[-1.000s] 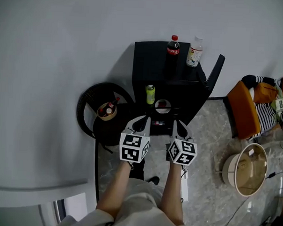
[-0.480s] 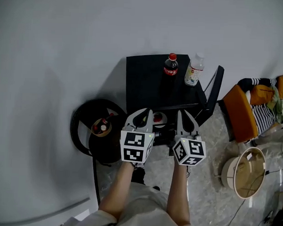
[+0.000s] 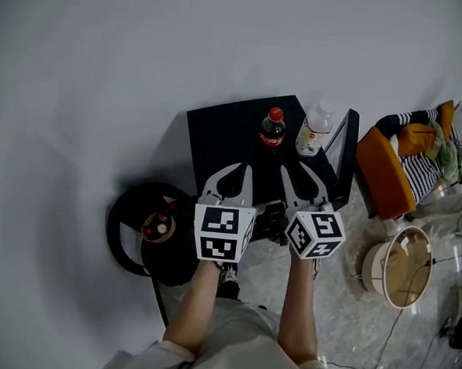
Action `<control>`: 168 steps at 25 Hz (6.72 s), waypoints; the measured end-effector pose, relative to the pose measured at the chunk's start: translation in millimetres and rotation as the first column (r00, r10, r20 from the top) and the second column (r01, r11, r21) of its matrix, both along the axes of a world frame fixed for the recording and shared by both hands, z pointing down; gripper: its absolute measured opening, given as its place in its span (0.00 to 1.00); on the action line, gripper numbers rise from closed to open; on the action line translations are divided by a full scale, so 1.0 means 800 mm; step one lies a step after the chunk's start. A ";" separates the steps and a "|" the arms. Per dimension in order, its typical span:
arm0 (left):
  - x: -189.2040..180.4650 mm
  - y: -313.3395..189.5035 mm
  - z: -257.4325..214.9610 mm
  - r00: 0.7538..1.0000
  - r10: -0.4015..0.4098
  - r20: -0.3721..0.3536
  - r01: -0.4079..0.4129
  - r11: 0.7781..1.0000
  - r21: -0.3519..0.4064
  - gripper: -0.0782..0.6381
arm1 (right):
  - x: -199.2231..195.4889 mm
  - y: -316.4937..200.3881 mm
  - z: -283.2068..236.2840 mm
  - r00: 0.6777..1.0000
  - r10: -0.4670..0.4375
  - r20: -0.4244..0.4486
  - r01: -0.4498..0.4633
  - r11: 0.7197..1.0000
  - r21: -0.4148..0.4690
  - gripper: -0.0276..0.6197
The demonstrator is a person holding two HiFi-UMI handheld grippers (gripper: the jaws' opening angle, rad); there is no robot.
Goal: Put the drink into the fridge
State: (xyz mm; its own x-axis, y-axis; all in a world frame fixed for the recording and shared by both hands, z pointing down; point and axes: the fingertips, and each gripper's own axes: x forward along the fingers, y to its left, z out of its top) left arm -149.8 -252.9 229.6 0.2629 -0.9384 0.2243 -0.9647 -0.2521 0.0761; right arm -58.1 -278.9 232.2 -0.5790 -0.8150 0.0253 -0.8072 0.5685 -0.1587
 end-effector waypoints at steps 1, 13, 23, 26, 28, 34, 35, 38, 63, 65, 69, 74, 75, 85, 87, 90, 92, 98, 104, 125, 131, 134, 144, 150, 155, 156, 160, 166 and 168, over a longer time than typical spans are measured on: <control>-0.004 -0.008 -0.001 1.000 0.011 -0.007 -0.011 1.000 0.002 0.12 | -0.005 -0.008 0.001 1.000 -0.004 -0.002 0.004 1.000 -0.006 0.19; -0.034 -0.073 0.018 0.991 0.107 -0.074 -0.113 0.990 -0.080 0.12 | -0.051 -0.079 0.029 0.986 -0.021 -0.168 0.002 0.994 -0.111 0.47; -0.057 -0.110 0.022 0.986 0.142 -0.087 -0.149 0.985 -0.085 0.12 | -0.077 -0.125 0.052 0.967 -0.010 -0.255 -0.037 0.983 -0.177 0.50; -0.060 -0.111 0.014 0.985 0.155 -0.080 -0.161 0.984 -0.071 0.12 | -0.080 -0.133 0.054 0.955 0.012 -0.295 -0.068 0.981 -0.181 0.50; -0.062 -0.112 0.013 0.985 0.155 -0.078 -0.161 0.985 -0.067 0.12 | -0.080 -0.136 0.055 0.953 0.023 -0.304 -0.081 0.980 -0.181 0.50; -0.070 -0.101 0.023 0.989 0.126 -0.073 -0.132 0.988 -0.080 0.12 | -0.079 -0.131 0.059 0.952 0.023 -0.306 -0.085 0.978 -0.189 0.50; -0.070 -0.098 0.024 0.990 0.119 -0.074 -0.125 0.989 -0.081 0.12 | -0.080 -0.128 0.059 0.951 0.016 -0.308 -0.078 0.978 -0.193 0.50; -0.069 -0.083 0.018 0.993 0.093 -0.075 -0.098 0.992 -0.073 0.12 | -0.080 -0.113 0.059 0.952 -0.020 -0.307 -0.044 0.979 -0.200 0.50; 0.029 0.089 0.034 0.989 -0.055 -0.140 0.050 0.998 -0.038 0.12 | 0.002 0.060 0.054 0.971 -0.090 -0.222 0.092 0.996 0.000 0.50; 0.032 0.106 0.054 0.984 -0.080 -0.160 0.074 0.996 -0.043 0.12 | 0.011 0.081 0.061 0.965 -0.077 -0.250 0.091 0.995 0.042 0.50; 0.046 0.147 0.117 0.978 -0.114 -0.172 0.099 0.990 -0.098 0.12 | 0.028 0.123 0.114 0.964 -0.089 -0.251 0.090 0.996 -0.006 0.50; 0.063 0.194 0.192 0.975 -0.155 -0.157 0.127 0.976 -0.174 0.12 | 0.051 0.162 0.207 0.961 -0.097 -0.259 0.092 0.995 -0.031 0.50; 0.061 0.202 0.203 0.972 -0.174 -0.157 0.145 0.973 -0.179 0.12 | 0.052 0.167 0.226 0.960 -0.106 -0.261 0.097 0.994 -0.049 0.50; 0.033 0.235 0.310 0.973 -0.213 -0.093 0.186 0.954 -0.236 0.12 | 0.022 0.121 0.375 0.957 -0.168 -0.238 0.137 0.980 -0.144 0.50; 0.031 0.231 0.331 0.976 -0.202 -0.080 0.176 0.951 -0.254 0.12 | 0.015 0.095 0.399 0.959 -0.161 -0.232 0.129 0.981 -0.145 0.50; 0.032 0.223 0.356 0.982 -0.177 -0.064 0.153 0.949 -0.276 0.12 | 0.003 0.061 0.436 0.960 -0.147 -0.238 0.109 0.980 -0.167 0.50; 0.040 0.214 0.365 0.985 -0.159 -0.061 0.136 0.951 -0.277 0.12 | -0.006 0.038 0.455 0.959 -0.145 -0.242 0.103 0.978 -0.179 0.50; 0.062 0.191 0.377 0.991 -0.122 -0.056 0.104 0.959 -0.262 0.12 | -0.042 -0.004 0.492 0.944 -0.174 -0.279 0.121 0.973 -0.198 0.50; 0.058 0.177 0.381 0.989 -0.131 -0.065 0.116 0.973 -0.198 0.12 | -0.071 -0.023 0.512 0.928 -0.206 -0.309 0.155 0.971 -0.180 0.50; 0.053 0.176 0.397 0.993 -0.094 -0.076 0.082 0.986 -0.148 0.12 | -0.090 -0.055 0.540 0.935 -0.199 -0.292 0.146 0.970 -0.194 0.50; 0.055 0.197 0.368 0.995 -0.073 -0.074 0.062 0.987 -0.150 0.12 | -0.076 -0.026 0.528 0.911 -0.233 -0.340 0.148 0.955 -0.259 0.50; 0.058 0.212 0.345 0.995 -0.075 -0.067 0.064 0.985 -0.163 0.12 | -0.060 -0.008 0.505 0.908 -0.230 -0.350 0.135 0.952 -0.275 0.50; 0.064 0.249 0.251 0.991 -0.132 -0.007 0.129 0.980 -0.150 0.12 | -0.010 0.079 0.376 0.939 -0.180 -0.293 0.113 0.966 -0.232 0.36; 0.086 0.261 0.207 0.992 -0.119 0.037 0.122 0.986 -0.115 0.12 | 0.014 0.144 0.299 0.956 -0.179 -0.233 0.129 0.968 -0.214 0.36; 0.087 0.265 0.185 0.991 -0.134 0.014 0.134 0.985 -0.112 0.12 | 0.029 0.188 0.260 0.966 -0.180 -0.187 0.135 0.964 -0.227 0.30; 0.086 0.267 0.182 0.990 -0.140 0.007 0.140 0.984 -0.109 0.12 | 0.033 0.196 0.254 0.970 -0.173 -0.171 0.131 0.964 -0.229 0.28; 0.079 0.278 0.185 0.985 -0.173 0.002 0.173 0.980 -0.104 0.12 | 0.050 0.220 0.232 0.978 -0.145 -0.150 0.110 0.969 -0.220 0.24; 0.074 0.272 0.185 0.980 -0.200 -0.025 0.195 0.974 -0.118 0.12 | 0.067 0.225 0.220 0.980 -0.139 -0.143 0.110 0.975 -0.195 0.20; 0.079 0.265 0.180 0.981 -0.193 -0.027 0.188 0.975 -0.115 0.12 | 0.078 0.226 0.221 0.983 -0.124 -0.137 0.095 0.975 -0.199 0.17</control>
